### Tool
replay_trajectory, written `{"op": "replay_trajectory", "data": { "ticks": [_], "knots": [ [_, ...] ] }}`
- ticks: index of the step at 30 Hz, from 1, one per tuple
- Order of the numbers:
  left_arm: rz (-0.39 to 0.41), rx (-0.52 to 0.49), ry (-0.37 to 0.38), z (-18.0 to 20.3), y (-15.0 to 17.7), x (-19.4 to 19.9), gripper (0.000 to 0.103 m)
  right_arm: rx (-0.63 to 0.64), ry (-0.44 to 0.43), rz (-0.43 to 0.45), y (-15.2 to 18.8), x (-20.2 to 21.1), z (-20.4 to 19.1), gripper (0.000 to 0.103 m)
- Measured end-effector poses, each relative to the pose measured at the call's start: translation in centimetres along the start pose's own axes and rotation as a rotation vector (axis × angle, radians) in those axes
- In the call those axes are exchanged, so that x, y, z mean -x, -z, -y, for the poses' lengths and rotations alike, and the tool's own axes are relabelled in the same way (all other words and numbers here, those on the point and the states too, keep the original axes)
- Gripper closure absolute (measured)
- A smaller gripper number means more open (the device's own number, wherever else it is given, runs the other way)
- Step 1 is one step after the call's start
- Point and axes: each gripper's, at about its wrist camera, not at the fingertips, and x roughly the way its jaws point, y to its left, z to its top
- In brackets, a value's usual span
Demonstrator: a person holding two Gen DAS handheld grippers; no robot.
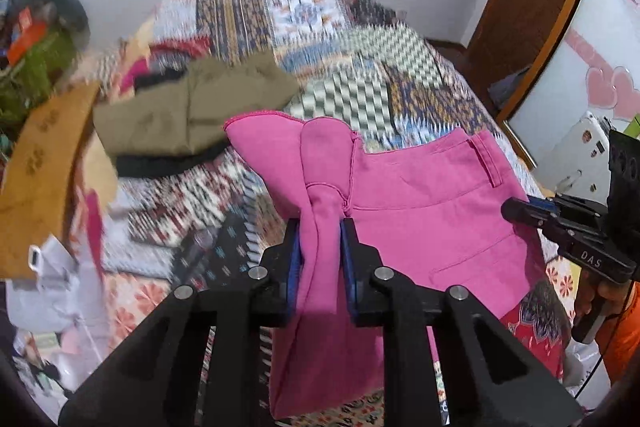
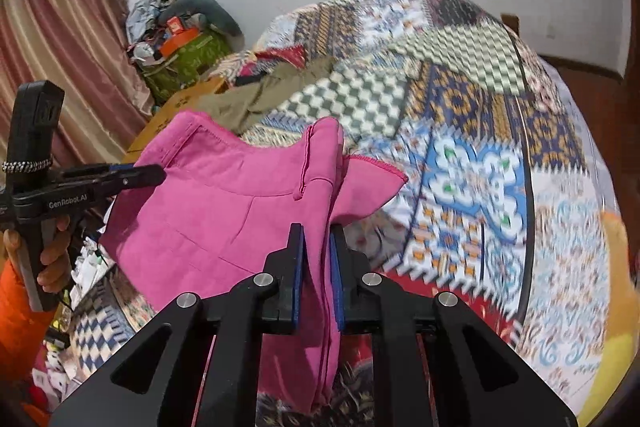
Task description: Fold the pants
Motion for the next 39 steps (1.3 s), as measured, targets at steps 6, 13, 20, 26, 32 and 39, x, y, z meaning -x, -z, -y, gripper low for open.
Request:
{"op": "replay_trajectory", "data": {
  "ticks": [6, 13, 20, 26, 32, 39],
  "knots": [
    [0.098, -0.021, -0.068, -1.7, -3.7, 1.6, 0.084, 0.044, -0.013, 0.061, -3.6, -0.7, -1.6, 0.092],
    [0.149, 0.009, -0.129, -5.7, -7.3, 1.0, 0.084, 0.100, -0.024, 0.098, -9.1, -3.6, -3.0, 0.092],
    [0.163, 0.045, -0.186, -10.7, -11.4, -2.1, 0.084, 0.184, -0.015, 0.114, -14.4, -8.2, -4.5, 0.092],
    [0.161, 0.088, -0.223, -14.7, -13.7, -6.5, 0.084, 0.206, -0.003, 0.110, -17.7, -13.0, -5.1, 0.092],
    [0.090, 0.121, -0.235, -18.1, -15.4, -12.8, 0.084, 0.223, 0.037, 0.060, -19.9, -18.6, -4.8, 0.092],
    [-0.015, 0.126, -0.262, -20.9, -15.6, -19.3, 0.083, 0.225, 0.080, -0.067, -20.3, -25.5, -3.1, 0.092]
  ]
}}
